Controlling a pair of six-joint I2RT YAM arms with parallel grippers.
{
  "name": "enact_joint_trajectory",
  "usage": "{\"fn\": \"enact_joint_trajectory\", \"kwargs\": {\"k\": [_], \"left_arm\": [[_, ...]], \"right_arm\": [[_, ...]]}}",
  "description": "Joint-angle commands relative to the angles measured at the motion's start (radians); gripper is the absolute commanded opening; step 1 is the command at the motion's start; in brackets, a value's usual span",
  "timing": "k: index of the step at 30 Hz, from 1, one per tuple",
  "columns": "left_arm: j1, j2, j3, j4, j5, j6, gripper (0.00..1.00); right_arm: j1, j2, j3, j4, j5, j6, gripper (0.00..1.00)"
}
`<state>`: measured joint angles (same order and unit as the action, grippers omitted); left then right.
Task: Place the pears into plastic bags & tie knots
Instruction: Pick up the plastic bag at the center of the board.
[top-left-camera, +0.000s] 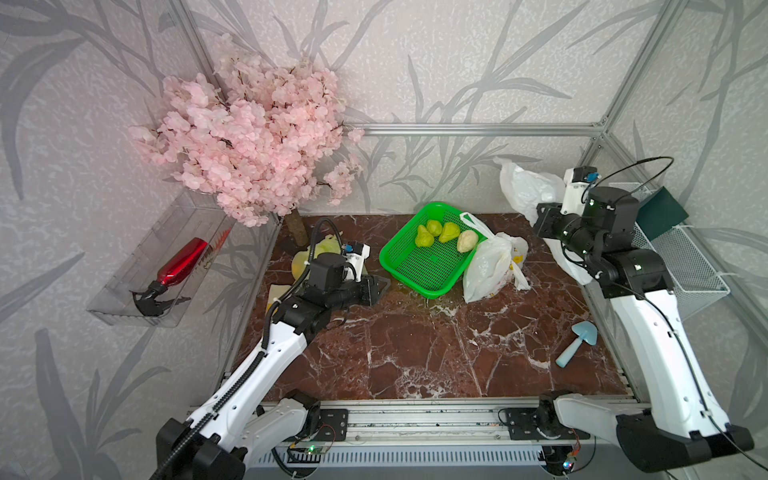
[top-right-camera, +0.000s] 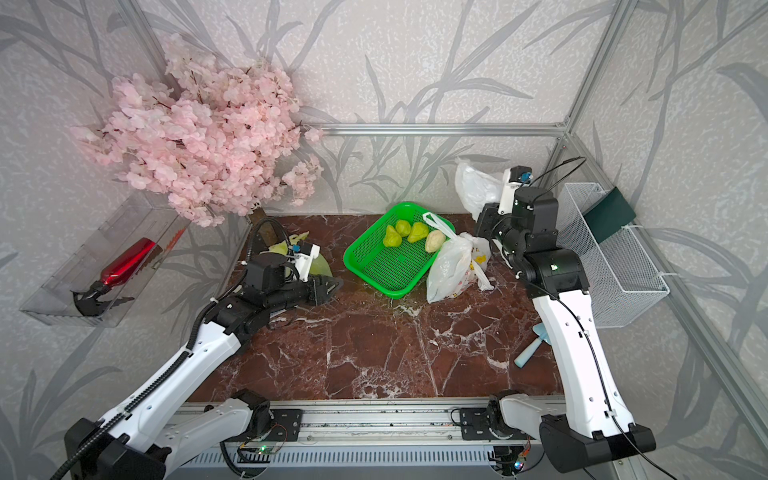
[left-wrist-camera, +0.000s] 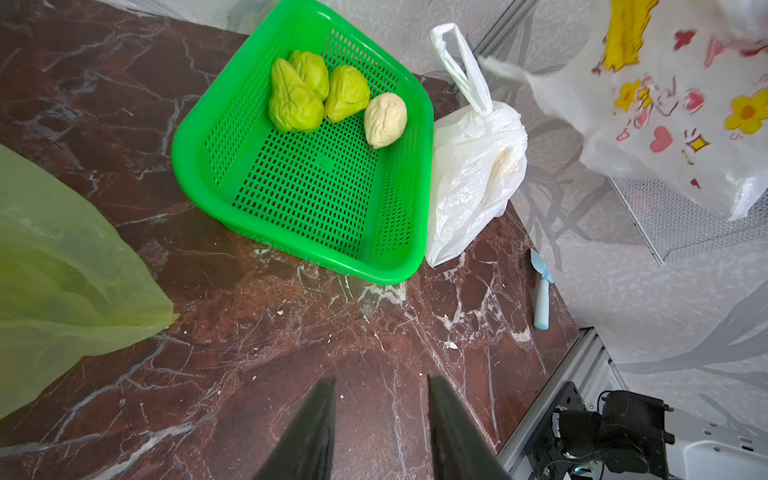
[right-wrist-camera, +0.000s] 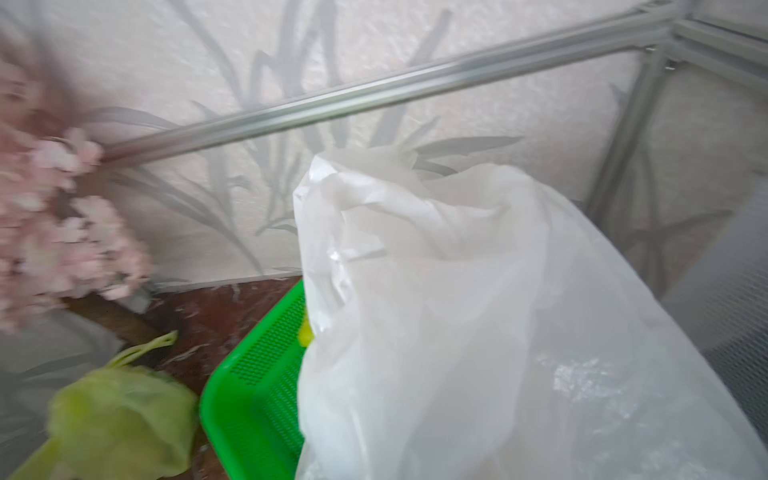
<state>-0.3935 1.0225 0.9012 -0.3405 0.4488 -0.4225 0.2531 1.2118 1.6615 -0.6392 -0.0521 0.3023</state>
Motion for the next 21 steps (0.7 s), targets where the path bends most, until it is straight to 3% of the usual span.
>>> {"fn": "enact_joint_trajectory", "kwargs": {"k": [1,6,10,16,21], "left_arm": [[-0.002,0.0,0.012,0.022,-0.019,-0.011,0.39],[0.001,-0.003,0.008,0.041,-0.067,-0.025,0.41],[0.017,-0.008,-0.008,0.062,-0.12,-0.059,0.43],[0.079,-0.022,-0.029,0.089,-0.195,-0.153,0.47],[0.11,-0.005,-0.049,0.088,-0.222,-0.21,0.5]], "right_arm": [[0.125,0.033,0.038,0.057,-0.229,0.121,0.0],[0.312,0.042,-0.027,0.331,-0.349,0.312,0.0],[0.37,-0.015,-0.243,0.76,-0.373,0.572,0.0],[0.407,-0.114,-0.644,1.208,-0.169,0.857,0.0],[0.402,-0.225,-0.963,1.237,0.027,0.968,0.0]]}}
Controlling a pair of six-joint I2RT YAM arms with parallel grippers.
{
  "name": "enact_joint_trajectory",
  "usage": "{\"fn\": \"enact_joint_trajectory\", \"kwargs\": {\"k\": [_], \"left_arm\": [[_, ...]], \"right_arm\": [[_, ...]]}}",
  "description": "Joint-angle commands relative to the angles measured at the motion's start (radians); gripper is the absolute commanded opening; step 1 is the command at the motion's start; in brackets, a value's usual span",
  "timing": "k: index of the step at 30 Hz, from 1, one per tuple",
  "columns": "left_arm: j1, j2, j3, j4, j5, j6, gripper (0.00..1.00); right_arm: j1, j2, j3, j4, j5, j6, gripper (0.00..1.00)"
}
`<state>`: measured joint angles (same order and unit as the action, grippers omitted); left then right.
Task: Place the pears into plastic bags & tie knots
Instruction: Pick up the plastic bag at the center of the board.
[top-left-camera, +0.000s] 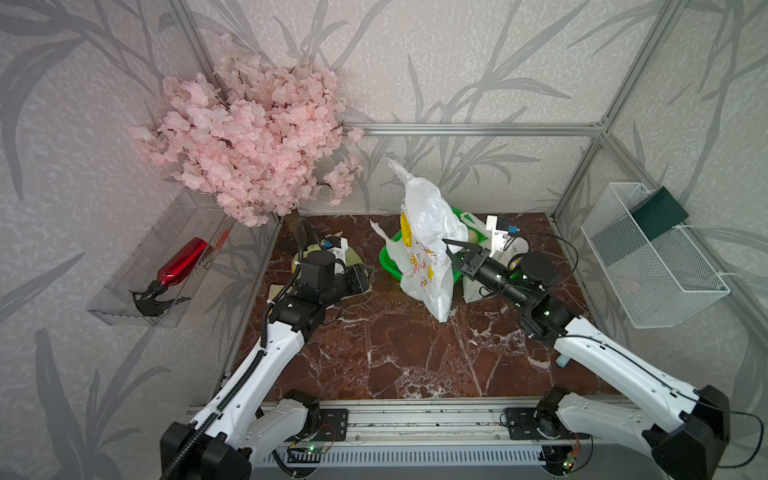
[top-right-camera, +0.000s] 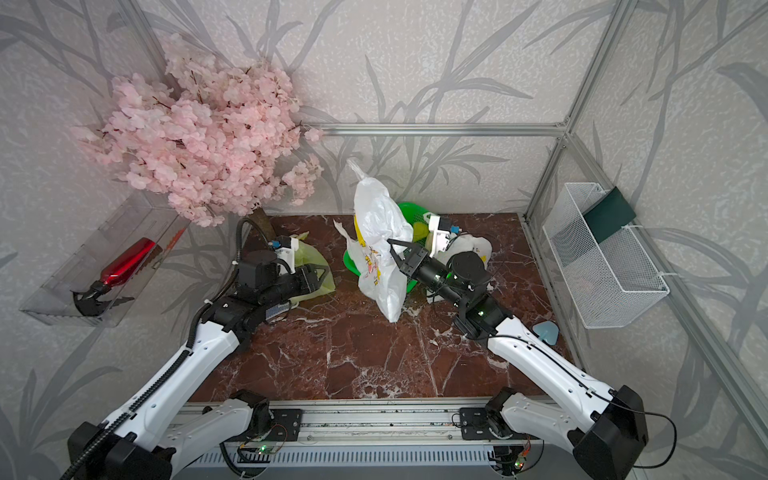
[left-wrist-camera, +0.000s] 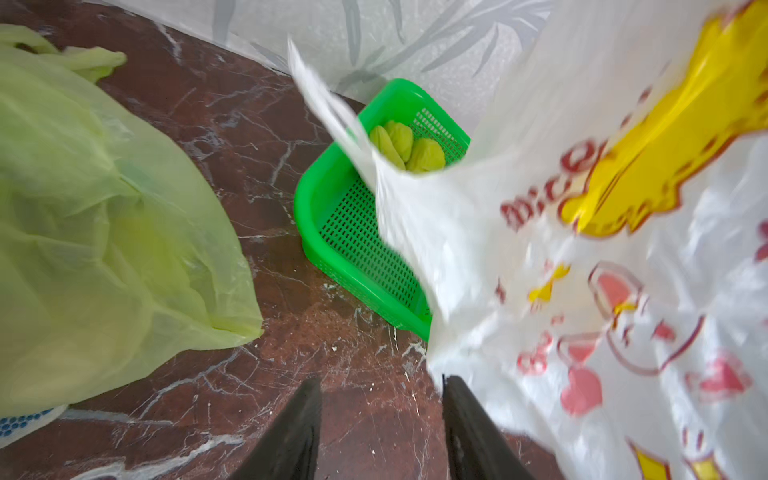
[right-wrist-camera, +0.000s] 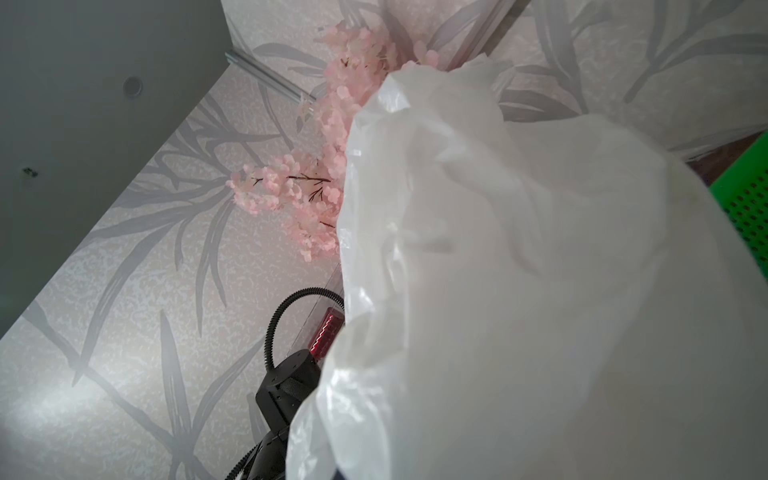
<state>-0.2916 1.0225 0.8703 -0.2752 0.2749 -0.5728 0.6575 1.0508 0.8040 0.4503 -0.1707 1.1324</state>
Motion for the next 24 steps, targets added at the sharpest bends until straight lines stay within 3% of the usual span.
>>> {"fn": "enact_joint_trajectory", "kwargs": {"k": [1,7,11,16,24], "left_arm": [[0.008,0.0,-0.021,0.014,-0.055,-0.065,0.5],[0.007,0.036,-0.049,0.011,-0.053,-0.111,0.55],[-0.012,0.114,-0.055,0.042,-0.013,-0.173,0.61],[-0.054,0.234,-0.014,0.016,0.034,-0.188,0.63],[-0.078,0.341,0.051,0.143,0.071,-0.219,0.66]], "right_arm": [[-0.011,-0.087,-0.165,0.112,0.153,0.153,0.0],[-0.024,-0.269,-0.434,-0.207,0.187,0.163,0.0],[-0.024,-0.345,-0.542,-0.277,0.183,0.16,0.0],[-0.021,-0.349,-0.613,-0.246,0.188,0.18,0.0],[-0.022,-0.256,-0.62,-0.155,0.155,0.181,0.0]]}}
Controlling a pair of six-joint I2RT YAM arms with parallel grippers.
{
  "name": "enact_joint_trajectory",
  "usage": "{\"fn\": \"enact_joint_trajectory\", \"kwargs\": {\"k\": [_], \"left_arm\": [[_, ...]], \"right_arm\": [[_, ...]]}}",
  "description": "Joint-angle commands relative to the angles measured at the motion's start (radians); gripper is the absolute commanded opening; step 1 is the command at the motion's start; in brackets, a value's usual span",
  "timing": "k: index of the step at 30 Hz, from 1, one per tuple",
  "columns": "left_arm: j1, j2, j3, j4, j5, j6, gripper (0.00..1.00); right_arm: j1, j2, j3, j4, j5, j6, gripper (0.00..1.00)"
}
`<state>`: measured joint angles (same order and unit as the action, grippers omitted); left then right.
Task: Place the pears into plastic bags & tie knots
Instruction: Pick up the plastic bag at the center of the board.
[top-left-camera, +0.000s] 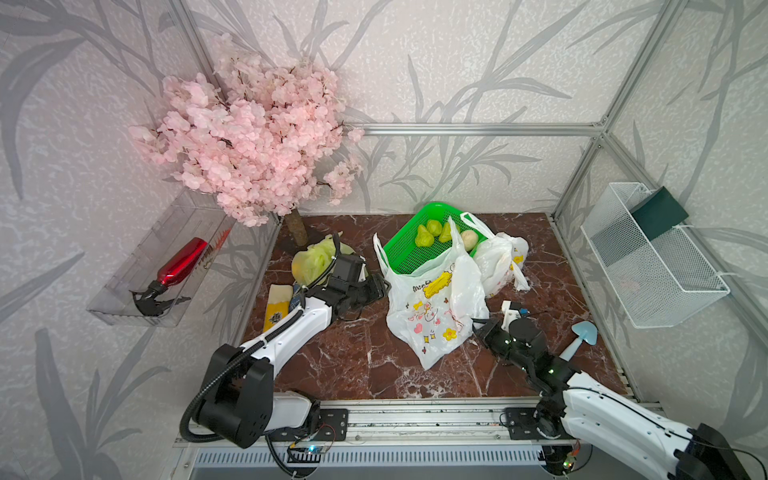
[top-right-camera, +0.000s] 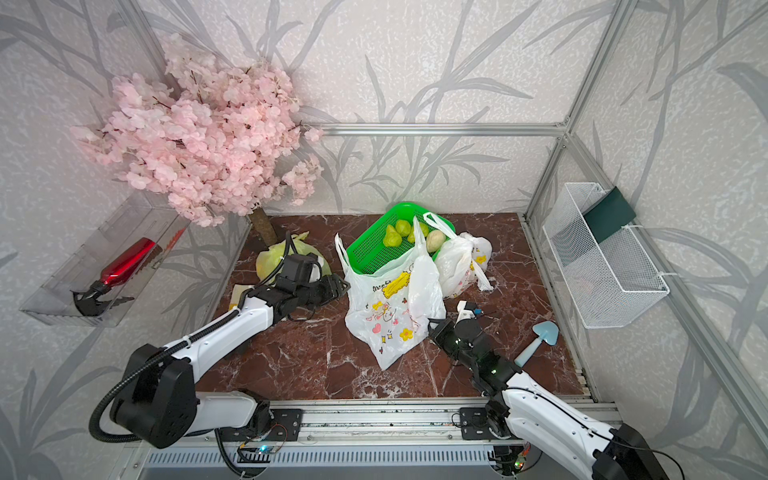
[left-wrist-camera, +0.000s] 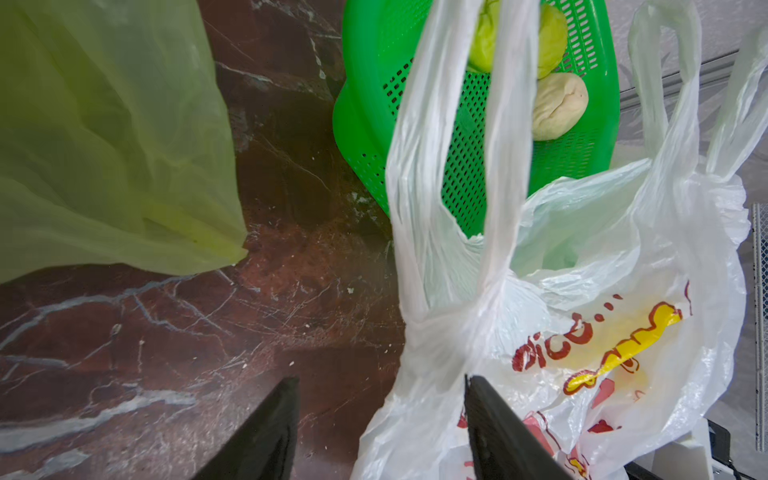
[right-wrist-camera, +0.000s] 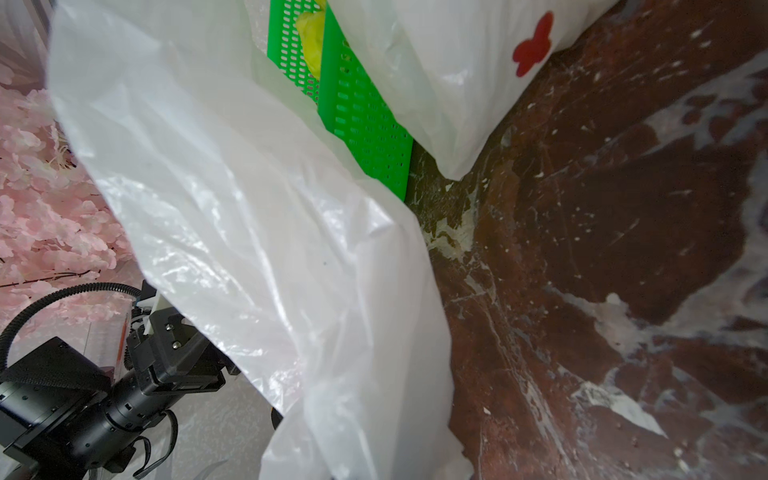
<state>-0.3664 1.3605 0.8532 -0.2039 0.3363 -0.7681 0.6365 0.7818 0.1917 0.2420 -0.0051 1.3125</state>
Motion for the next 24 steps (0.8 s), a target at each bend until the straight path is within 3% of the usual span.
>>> {"fn": "enact_joint_trajectory", "kwargs": {"k": [1,9,13,15,19,21,24], "left_arm": [[-0.002,0.011,0.086,0.072,0.008,-0.021,0.66],[-0.008,0.201,0.255,-0.065,-0.049,0.074,0.68],[-0.019,0.257,0.29,-0.091,-0.064,0.089,0.63],[-0.026,0.269,0.291,-0.077,-0.068,0.091,0.56],[-0.031,0.263,0.286,-0.051,-0.046,0.091,0.21],[-0.029,0.238,0.275,-0.053,-0.053,0.105,0.16],[-0.029,0.173,0.253,-0.048,-0.059,0.141,0.13]], "right_arm": [[0.0,0.019,-0.006,0.057,-0.015,0.0,0.0],[-0.001,0.054,-0.012,0.082,-0.028,0.002,0.0],[-0.001,0.072,-0.012,0.1,-0.04,0.002,0.0],[0.0,0.078,-0.013,0.104,-0.043,0.002,0.0],[-0.001,0.076,-0.008,0.099,-0.048,-0.011,0.0],[-0.001,0.055,0.015,0.045,-0.047,-0.044,0.02],[-0.002,0.003,0.062,-0.055,-0.02,-0.111,0.23]]}}
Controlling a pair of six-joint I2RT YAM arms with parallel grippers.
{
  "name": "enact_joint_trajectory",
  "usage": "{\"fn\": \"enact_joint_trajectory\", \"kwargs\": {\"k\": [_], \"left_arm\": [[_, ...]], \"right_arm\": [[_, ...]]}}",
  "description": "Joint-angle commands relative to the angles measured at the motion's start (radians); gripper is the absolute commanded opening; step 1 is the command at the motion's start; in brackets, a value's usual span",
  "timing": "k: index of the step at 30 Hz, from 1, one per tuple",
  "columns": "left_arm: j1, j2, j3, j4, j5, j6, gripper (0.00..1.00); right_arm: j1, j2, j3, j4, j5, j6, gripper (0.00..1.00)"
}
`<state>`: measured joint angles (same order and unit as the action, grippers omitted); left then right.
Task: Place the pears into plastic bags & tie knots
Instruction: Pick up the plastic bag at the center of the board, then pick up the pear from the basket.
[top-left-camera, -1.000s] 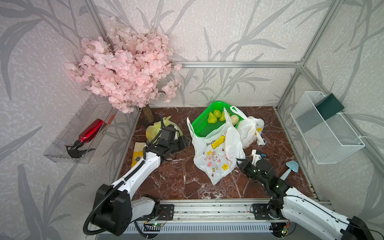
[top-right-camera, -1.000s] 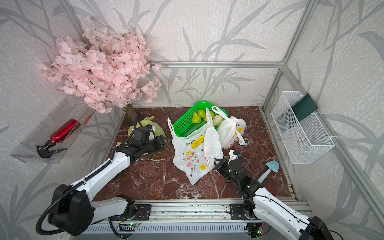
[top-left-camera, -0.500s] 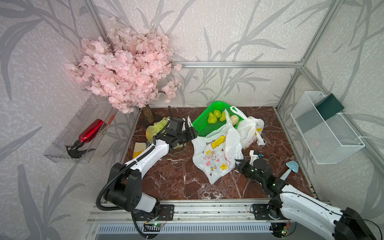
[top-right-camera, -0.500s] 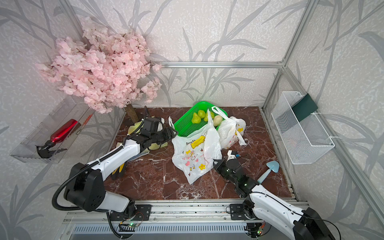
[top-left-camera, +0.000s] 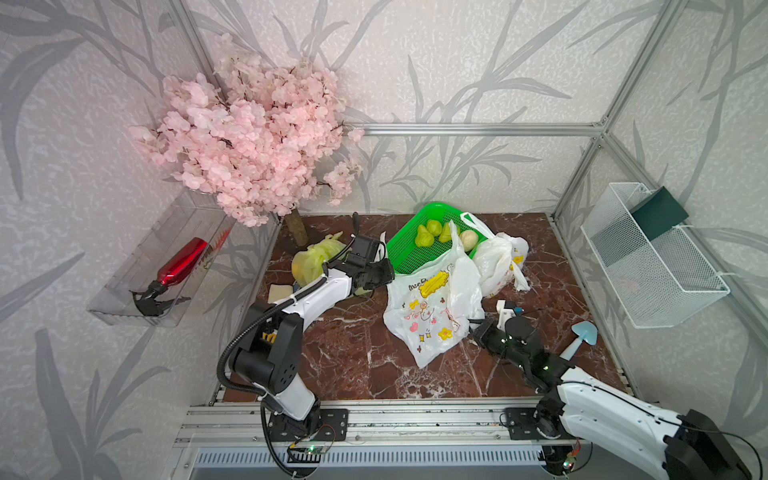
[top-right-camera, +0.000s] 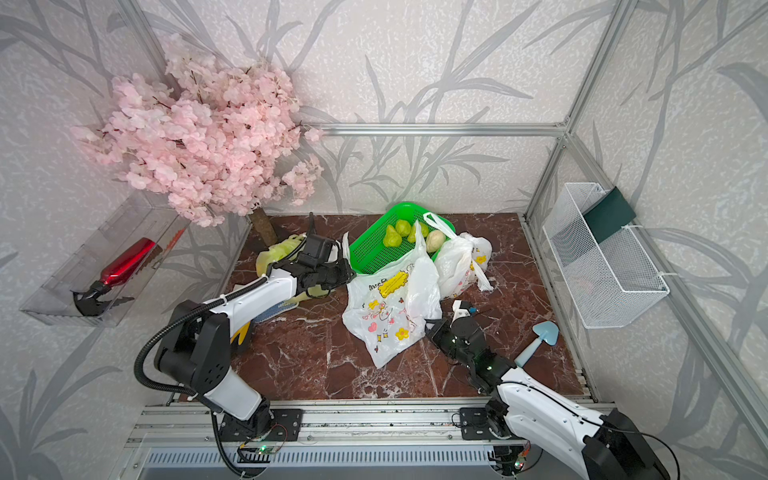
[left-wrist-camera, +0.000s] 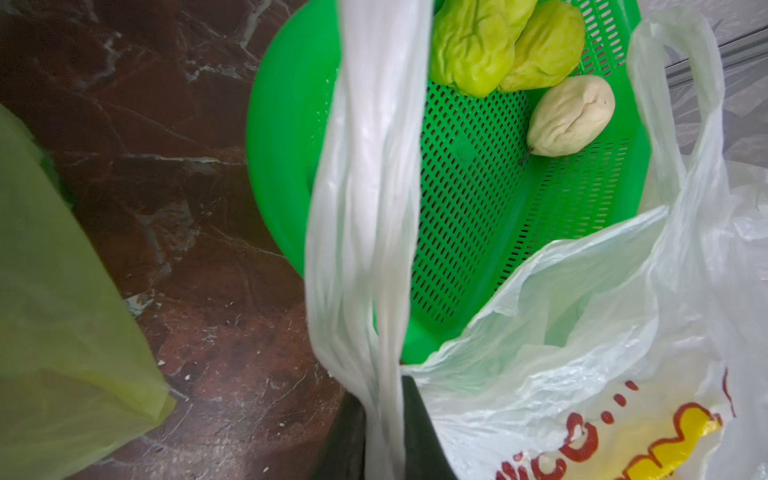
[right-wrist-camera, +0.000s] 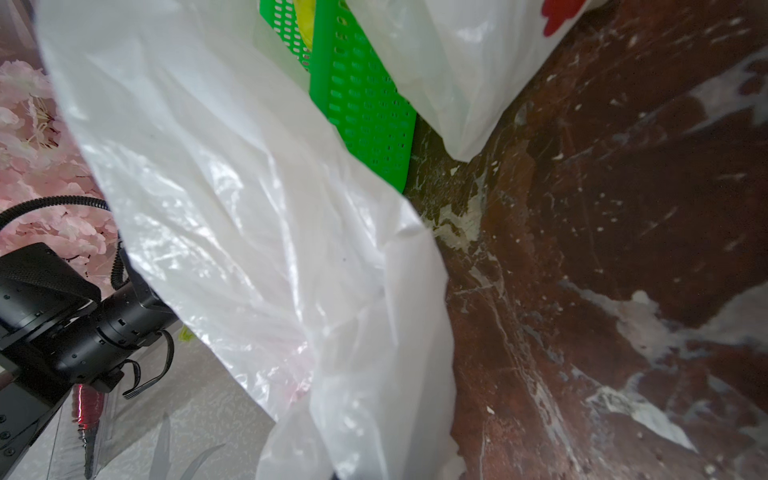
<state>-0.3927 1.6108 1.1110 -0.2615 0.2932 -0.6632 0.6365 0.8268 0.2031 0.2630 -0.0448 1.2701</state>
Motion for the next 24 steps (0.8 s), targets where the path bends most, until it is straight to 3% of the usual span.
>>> {"fn": "enact_joint_trajectory", "kwargs": {"k": [1,4,6,11,14,18,24], "left_arm": [[-0.003,-0.104,-0.017,0.021,-0.005,0.052,0.11],[0.0,-0.175,-0.034,0.043,0.035,0.11,0.07],[0.004,-0.23,-0.041,0.055,0.037,0.158,0.05],[0.015,-0.404,-0.01,-0.007,0.046,0.415,0.02],[0.026,-0.468,0.04,-0.122,-0.03,0.561,0.01],[0.058,-0.543,0.072,-0.191,-0.139,0.642,0.0],[0.071,-0.641,0.062,-0.153,-0.136,0.711,0.0]], "right_arm": [[-0.004,-0.066,0.07,-0.122,0.038,-0.096,0.33],[-0.018,-0.129,0.164,-0.298,0.103,-0.224,0.52],[-0.037,-0.137,0.24,-0.413,0.126,-0.319,0.58],[-0.157,0.006,0.477,-0.588,0.028,-0.55,0.61],[-0.186,0.163,0.615,-0.633,-0.01,-0.673,0.63],[-0.246,0.343,0.773,-0.664,-0.011,-0.731,0.65],[-0.234,0.571,1.006,-0.657,0.028,-0.809,0.69]]}}
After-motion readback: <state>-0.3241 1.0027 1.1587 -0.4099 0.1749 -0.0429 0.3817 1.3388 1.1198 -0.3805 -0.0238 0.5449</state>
